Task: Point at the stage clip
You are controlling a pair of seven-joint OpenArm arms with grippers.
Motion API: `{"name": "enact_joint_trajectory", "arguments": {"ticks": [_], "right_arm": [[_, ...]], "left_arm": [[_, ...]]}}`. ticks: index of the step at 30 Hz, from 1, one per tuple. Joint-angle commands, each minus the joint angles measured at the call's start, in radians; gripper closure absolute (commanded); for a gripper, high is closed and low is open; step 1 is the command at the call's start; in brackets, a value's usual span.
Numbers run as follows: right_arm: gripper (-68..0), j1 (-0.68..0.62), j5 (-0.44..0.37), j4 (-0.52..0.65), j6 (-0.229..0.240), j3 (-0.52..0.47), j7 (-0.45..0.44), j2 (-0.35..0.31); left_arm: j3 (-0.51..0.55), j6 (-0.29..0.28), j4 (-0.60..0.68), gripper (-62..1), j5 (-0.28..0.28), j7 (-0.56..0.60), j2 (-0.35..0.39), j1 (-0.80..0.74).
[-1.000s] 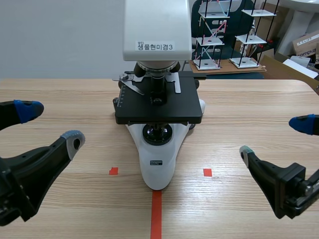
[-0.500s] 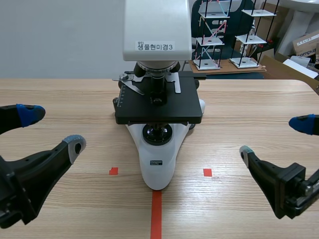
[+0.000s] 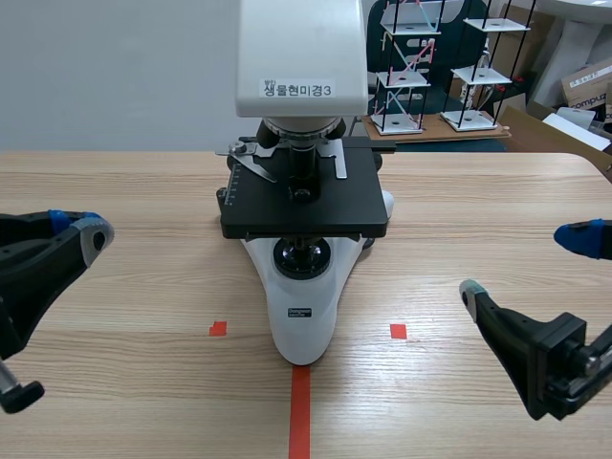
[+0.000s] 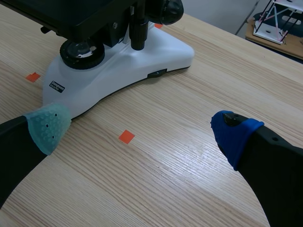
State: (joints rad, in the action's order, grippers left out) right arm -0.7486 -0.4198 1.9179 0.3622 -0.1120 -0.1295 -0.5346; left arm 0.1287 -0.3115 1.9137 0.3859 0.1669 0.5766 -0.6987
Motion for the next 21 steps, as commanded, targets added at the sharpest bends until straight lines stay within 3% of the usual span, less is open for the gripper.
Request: {"name": "enact_joint_trajectory", "arguments": {"ticks": [1,6,8,13,17,21], "right_arm": [[-66.3,0.001,-0.011,0.006,0.0,-0.013,-0.015,-0.005],[-66.3,0.001,-0.011,0.006,0.0,-0.013,-0.015,-0.005],[-66.3,0.001,-0.011,0.006,0.0,-0.013,-0.014,-0.005],[-66.3,0.001,-0.011,0.006,0.0,-0.013,-0.014,-0.005],[-66.3,0.001,-0.011,0.006,0.0,-0.013,-0.014,-0.005],[-66.3,0.001,-0.011,0.006,0.0,-0.013,-0.014,-0.005]], "left_arm": [[0.006,0.002,0.005,-1.5,0.007,0.006,0.034,0.044],[0.006,0.002,-0.024,-1.5,0.026,-0.072,0.11,0.163],[0.006,0.0,-0.052,-1.5,0.068,-0.088,0.145,0.211],[-0.01,-0.07,-0.146,-1.5,0.177,-0.113,0.224,0.336],[-0.091,-0.122,-0.219,-1.5,0.215,-0.15,0.27,0.46],[-0.203,-0.134,-0.283,-1.5,0.225,-0.173,0.283,0.586]]}}
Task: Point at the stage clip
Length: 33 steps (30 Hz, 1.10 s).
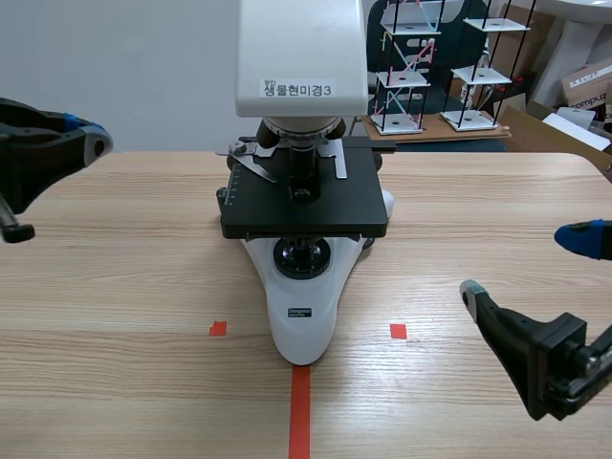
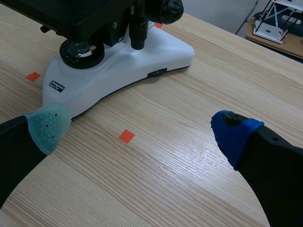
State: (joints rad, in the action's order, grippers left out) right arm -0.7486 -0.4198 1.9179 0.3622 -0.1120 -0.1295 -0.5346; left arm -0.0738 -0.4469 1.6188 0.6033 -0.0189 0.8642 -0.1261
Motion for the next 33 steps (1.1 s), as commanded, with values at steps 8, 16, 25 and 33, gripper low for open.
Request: {"name": "enact_joint_trajectory", "arguments": {"ticks": [8,16,25,33], "right_arm": [[-66.3,0.001,-0.011,0.006,0.0,-0.013,-0.014,-0.005],[-66.3,0.001,-0.011,0.006,0.0,-0.013,-0.014,-0.005],[-66.3,0.001,-0.011,0.006,0.0,-0.013,-0.015,-0.005],[-66.3,0.001,-0.011,0.006,0.0,-0.013,-0.014,-0.005]], "left_arm": [[-0.195,-0.012,-0.043,-1.5,0.007,-0.023,-0.006,0.225],[-0.304,-0.018,-0.104,-1.6,0.007,-0.066,-0.036,0.36],[-0.381,-0.04,-0.157,-1.6,0.006,-0.084,-0.06,0.443],[-0.383,-0.043,-0.161,-1.6,0.006,-0.083,-0.073,0.445]]}}
